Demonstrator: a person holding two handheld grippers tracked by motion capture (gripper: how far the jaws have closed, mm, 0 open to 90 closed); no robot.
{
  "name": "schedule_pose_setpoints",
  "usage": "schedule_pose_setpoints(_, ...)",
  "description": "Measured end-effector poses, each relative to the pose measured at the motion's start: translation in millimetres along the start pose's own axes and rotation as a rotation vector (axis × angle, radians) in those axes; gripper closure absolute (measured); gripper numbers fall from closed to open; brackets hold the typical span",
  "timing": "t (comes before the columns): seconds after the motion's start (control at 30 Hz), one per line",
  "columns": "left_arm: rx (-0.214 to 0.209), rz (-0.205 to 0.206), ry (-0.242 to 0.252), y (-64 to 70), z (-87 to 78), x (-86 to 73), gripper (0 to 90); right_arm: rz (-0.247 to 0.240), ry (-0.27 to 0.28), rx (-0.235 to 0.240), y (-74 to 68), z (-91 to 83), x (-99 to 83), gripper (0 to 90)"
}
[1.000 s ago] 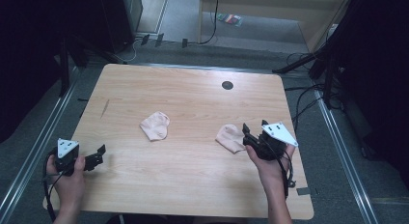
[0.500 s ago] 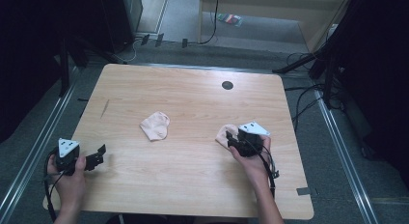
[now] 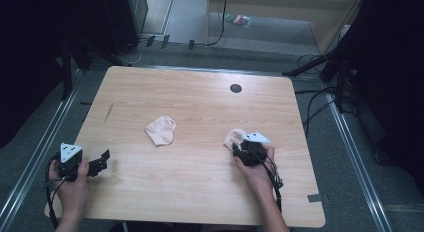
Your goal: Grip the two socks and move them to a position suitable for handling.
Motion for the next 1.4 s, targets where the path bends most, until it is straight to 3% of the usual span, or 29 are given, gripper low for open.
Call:
schedule_pose_setpoints(0.07, 0.004, -0.003, -0.001, -0.6, 0.0, 0.1, 5.8, 0.045, 0.039, -0.009, 4.8, -0.2, -3.7, 80.9)
schedule_pose_setpoints(0.13, 0.004, -0.003, -0.001, -0.7, 0.1, 0.1, 5.8, 0.062, 0.039, -0.008, 6.0, -0.5, -3.8, 82.7)
schedule_pose_setpoints(0.2, 0.007, 0.000, 0.003, -0.4, -0.2, 0.1, 5.8, 0.125, 0.031, 0.027, 11.9, -1.8, -2.6, 85.7)
schedule_pose_setpoints(0.3, 0.003, 0.003, 0.004, 0.7, -1.7, 0.3, 5.8, 0.123, 0.052, 0.003, 14.4, -9.3, 0.1, 86.2)
schedule_pose_setpoints(0.43, -0.022, -0.016, 0.015, 2.3, -5.8, 4.9, 5.8, 0.113, 0.095, 0.003, 9.8, -25.8, 9.3, 86.2)
schedule_pose_setpoints(0.53, -0.022, -0.005, 0.026, 8.2, -9.2, 9.3, 5.8, 0.110, 0.119, 0.016, 6.1, -35.7, 14.2, 86.2)
schedule_pose_setpoints(0.6, -0.040, 0.026, 0.043, 22.7, -15.2, 15.1, 5.8, 0.105, 0.152, 0.026, -0.5, -51.7, 20.8, 86.2)
schedule_pose_setpoints(0.63, -0.040, 0.026, 0.043, 22.7, -15.2, 15.1, 5.9, 0.098, 0.163, 0.030, -3.0, -56.8, 23.2, 86.2)
schedule_pose_setpoints(0.83, -0.104, 0.066, 0.075, 58.7, -28.3, 28.6, 5.8, 0.091, 0.203, 0.050, -18.6, -84.6, 36.0, 86.2)
schedule_pose_setpoints(1.0, -0.155, 0.107, 0.084, 89.3, -29.5, 34.7, 5.8, 0.038, 0.229, 0.052, -39.7, -103.4, 44.2, 86.1)
schedule_pose_setpoints(1.17, -0.229, 0.108, 0.091, 117.2, -25.3, 43.2, 5.9, 0.010, 0.247, 0.046, -59.7, -111.1, 45.9, 86.1)
schedule_pose_setpoints(1.3, -0.281, 0.120, 0.108, 136.4, -25.6, 49.0, 5.9, -0.002, 0.238, 0.071, -79.1, -109.6, 41.1, 86.0)
schedule_pose_setpoints(1.4, -0.350, 0.132, 0.117, 151.5, -29.0, 44.2, 5.9, -0.042, 0.236, 0.084, -99.3, -106.5, 33.2, 85.9)
Point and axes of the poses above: each handheld gripper's, and its own axes: z roughly forward along the jaws, x roughly out of its top, y roughly to its right, the point moved 3 cm from there along z, roughly forward along the jaws, and after that the axes turned 1 degree about -z, right-handed, at the moved point
